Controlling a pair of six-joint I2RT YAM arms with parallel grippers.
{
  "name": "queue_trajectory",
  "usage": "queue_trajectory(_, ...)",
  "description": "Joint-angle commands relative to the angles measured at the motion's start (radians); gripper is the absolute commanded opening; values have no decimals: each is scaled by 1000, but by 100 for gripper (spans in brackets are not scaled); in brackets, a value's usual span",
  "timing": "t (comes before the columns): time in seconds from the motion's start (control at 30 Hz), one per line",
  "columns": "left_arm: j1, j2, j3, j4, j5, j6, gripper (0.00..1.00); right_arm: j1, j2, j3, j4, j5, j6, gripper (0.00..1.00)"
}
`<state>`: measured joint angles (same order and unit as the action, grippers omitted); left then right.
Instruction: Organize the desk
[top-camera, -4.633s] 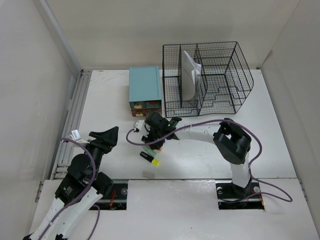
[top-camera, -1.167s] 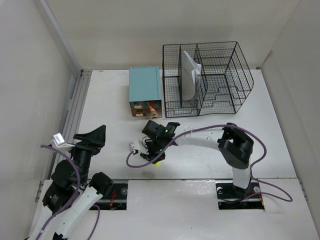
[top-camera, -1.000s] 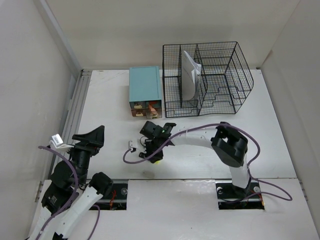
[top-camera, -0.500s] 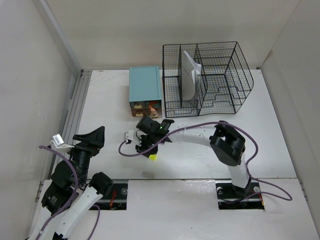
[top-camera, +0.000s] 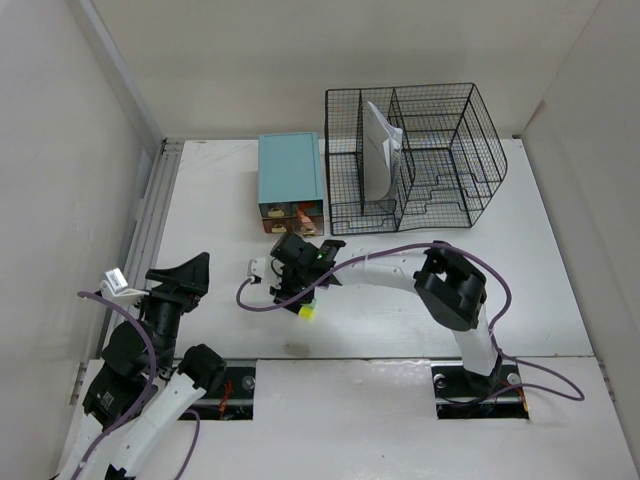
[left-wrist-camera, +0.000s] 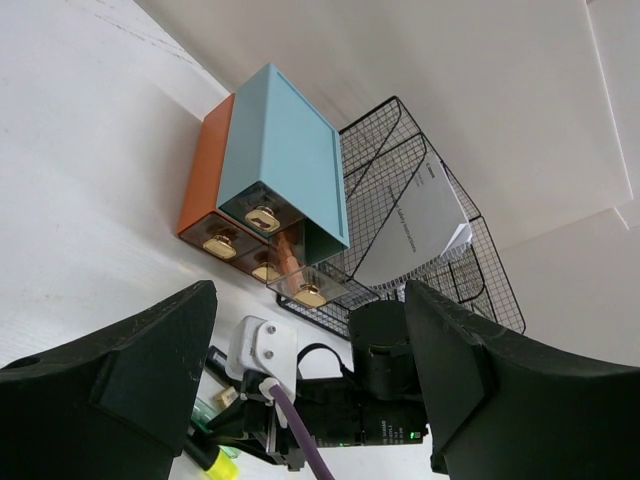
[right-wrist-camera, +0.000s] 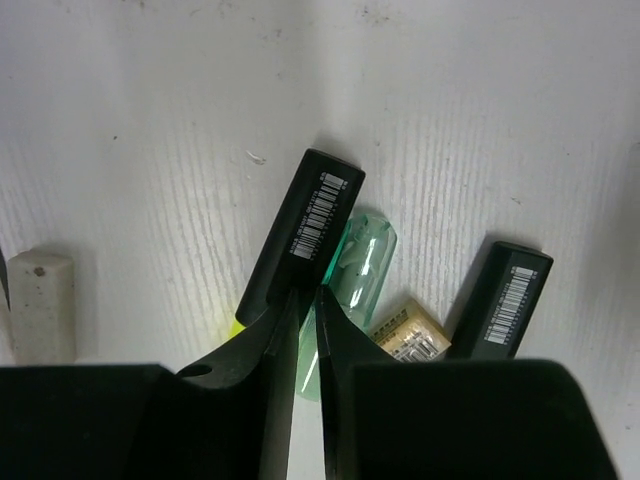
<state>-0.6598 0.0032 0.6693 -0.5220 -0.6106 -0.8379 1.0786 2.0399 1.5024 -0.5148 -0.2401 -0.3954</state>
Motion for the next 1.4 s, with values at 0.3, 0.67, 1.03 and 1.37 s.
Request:
queue_trajectory(0.3, -4, -180, 6, 24, -2, 20, 73, -20, 6, 1, 38, 56, 10, 31)
queue_trajectory(0.67, -4, -180, 6, 24, -2, 20, 73, -20, 19, -8, 38, 53, -8, 43)
queue_trajectory(1.03, -4, -180, 6, 24, -2, 20, 73, -20, 74, 1, 18, -2, -8, 39)
queue_trajectory(1.37, -4, -180, 6, 24, -2, 20, 73, -20, -7, 96, -40, 16, -40, 0)
